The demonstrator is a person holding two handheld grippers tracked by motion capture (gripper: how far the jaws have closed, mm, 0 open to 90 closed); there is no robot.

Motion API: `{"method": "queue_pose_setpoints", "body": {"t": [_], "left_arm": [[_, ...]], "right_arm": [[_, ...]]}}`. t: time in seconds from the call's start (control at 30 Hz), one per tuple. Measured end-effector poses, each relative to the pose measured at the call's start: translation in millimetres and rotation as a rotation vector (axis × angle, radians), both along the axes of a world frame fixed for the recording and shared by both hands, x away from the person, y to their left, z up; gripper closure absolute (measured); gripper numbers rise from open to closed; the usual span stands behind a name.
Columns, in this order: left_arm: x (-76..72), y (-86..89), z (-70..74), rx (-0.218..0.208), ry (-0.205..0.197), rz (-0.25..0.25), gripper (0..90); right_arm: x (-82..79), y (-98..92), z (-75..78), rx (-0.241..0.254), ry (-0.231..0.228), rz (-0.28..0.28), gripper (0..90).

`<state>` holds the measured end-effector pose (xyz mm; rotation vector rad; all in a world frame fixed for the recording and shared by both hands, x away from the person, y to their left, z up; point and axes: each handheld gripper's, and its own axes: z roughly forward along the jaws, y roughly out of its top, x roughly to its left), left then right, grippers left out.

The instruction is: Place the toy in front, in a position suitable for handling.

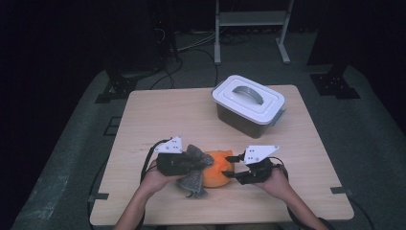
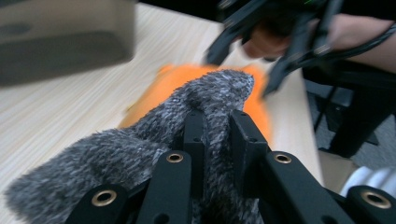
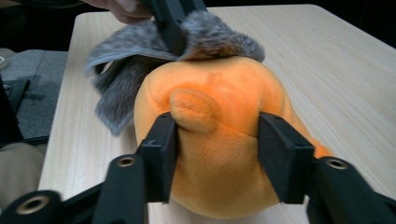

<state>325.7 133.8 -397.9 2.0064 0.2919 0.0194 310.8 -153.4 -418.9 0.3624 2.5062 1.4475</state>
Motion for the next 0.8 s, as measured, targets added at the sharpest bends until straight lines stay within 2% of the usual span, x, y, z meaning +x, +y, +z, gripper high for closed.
{"method": "queue_pose_setpoints", "body": {"t": [0.07, 0.17, 0.23, 0.3, 0.4, 0.5, 0.53, 0.6, 0.7, 0.73, 0.8], "left_arm": [[-1.9, -3.7, 2.1, 0.004, -0.01, -0.011, 78.3], [-2.9, -8.2, 2.2, 0.049, -0.03, -0.012, 78.3], [1.3, -1.8, -4.2, 0.092, -0.035, 0.02, 78.3], [3.7, 2.9, -6.8, 0.096, -0.027, 0.029, 78.3], [11.6, 21.7, -15.4, 0.119, 0.001, 0.088, 78.3], [13.8, 26.8, -17.8, 0.129, 0.007, 0.1, 78.3], [15.9, 28.6, -19.7, 0.108, 0.028, 0.105, 78.3], [15.8, 27.2, -18.9, 0.106, 0.032, 0.103, 78.3], [11.5, 18.1, -11.8, 0.086, 0.017, 0.081, 78.3], [6.9, 9.9, -4.9, 0.058, 0.006, 0.045, 78.3], [4.3, 4.8, -1.7, 0.046, 0.0, 0.03, 78.2]], "right_arm": [[1.4, 0.2, -0.8, 0.003, -0.001, -0.001, 52.3], [2.4, -1.7, -1.1, -0.005, 0.006, -0.003, 53.4], [5.0, -6.1, -3.2, 0.003, 0.017, -0.01, 53.0], [5.9, -7.6, -3.6, 0.005, 0.024, -0.016, 52.7], [10.1, -13.4, -6.1, 0.02, 0.036, -0.029, 51.9], [10.7, -15.2, -7.4, 0.024, 0.035, -0.031, 50.9], [10.6, -16.0, -8.4, 0.029, 0.035, -0.031, 50.6], [10.4, -15.8, -8.5, 0.03, 0.036, -0.033, 50.5], [8.0, -12.7, -7.5, 0.025, 0.032, -0.031, 50.2], [5.1, -8.9, -7.2, 0.023, 0.013, -0.022, 50.0], [3.4, -6.5, -6.4, 0.019, 0.007, -0.02, 49.7]]}}
